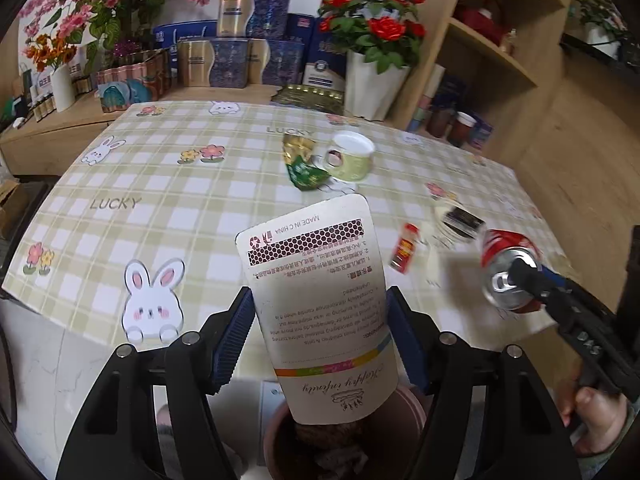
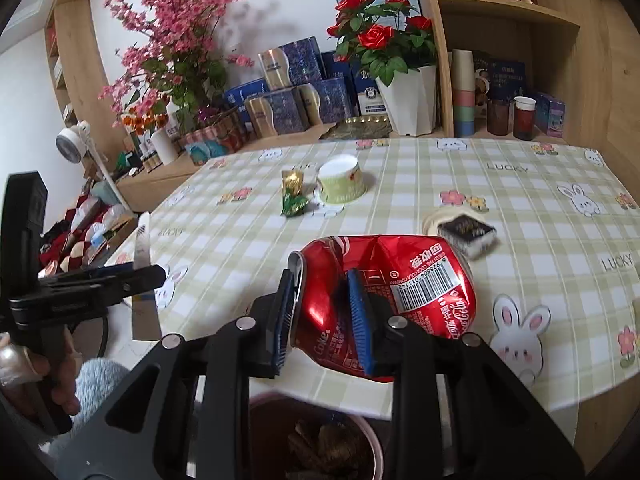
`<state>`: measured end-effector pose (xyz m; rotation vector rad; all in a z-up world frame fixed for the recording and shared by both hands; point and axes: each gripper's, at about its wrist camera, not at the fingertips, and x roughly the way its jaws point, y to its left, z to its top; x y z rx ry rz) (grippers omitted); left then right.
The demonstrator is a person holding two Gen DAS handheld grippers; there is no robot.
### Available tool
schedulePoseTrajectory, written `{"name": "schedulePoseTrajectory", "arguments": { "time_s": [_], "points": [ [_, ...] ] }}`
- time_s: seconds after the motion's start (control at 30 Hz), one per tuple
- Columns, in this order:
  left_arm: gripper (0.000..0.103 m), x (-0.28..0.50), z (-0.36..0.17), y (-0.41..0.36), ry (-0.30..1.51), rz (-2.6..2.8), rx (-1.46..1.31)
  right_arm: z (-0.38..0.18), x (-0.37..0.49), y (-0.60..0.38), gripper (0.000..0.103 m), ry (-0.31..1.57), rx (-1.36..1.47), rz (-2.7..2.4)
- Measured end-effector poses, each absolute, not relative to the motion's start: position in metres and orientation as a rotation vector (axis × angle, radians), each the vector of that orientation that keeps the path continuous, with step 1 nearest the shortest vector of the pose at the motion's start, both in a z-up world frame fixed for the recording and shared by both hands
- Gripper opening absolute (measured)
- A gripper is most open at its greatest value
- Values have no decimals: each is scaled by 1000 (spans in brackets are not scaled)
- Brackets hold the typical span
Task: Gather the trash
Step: 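Grasp the white paper card with the left tool while the right tool lifts the can, then carry the card and can over the bin and open both tools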
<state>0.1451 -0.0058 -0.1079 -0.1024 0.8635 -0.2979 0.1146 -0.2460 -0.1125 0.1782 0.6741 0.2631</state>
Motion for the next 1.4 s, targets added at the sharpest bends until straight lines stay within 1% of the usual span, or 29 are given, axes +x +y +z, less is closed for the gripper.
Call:
{"name": "schedulePoseTrajectory", "arguments": {
  "time_s": [0.2,0.4,0.67,0.8,0.9,0.93,0.97,1.07,1.27,1.4],
  "points": [
    [68,110,-118,-17,891,-357,-72,-117,79,-243,30,685,177,277],
    [68,86,-148,-31,964,-400,-55,-120,50,-244,30,679,163,278],
    [68,76,-197,-53,1106,-448,-26,-125,30,-253,30,670,188,253],
    [70,79,-210,-57,1168,-457,-29,-125,27,-255,30,668,189,247],
    [77,81,-216,-56,1197,-471,-52,-125,26,-255,30,665,192,249],
    [84,80,-216,-55,1198,-475,-65,-124,26,-254,30,664,191,250],
    [88,80,-215,-53,1191,-470,-69,-123,26,-254,30,663,187,252],
    [91,78,-207,-48,1162,-448,-82,-124,26,-253,30,666,184,252],
    [95,67,-172,-26,1013,-328,-100,-131,24,-247,30,689,178,262],
    [96,56,-149,-1,901,-195,-133,-138,22,-240,30,717,188,288]
  ]
}}
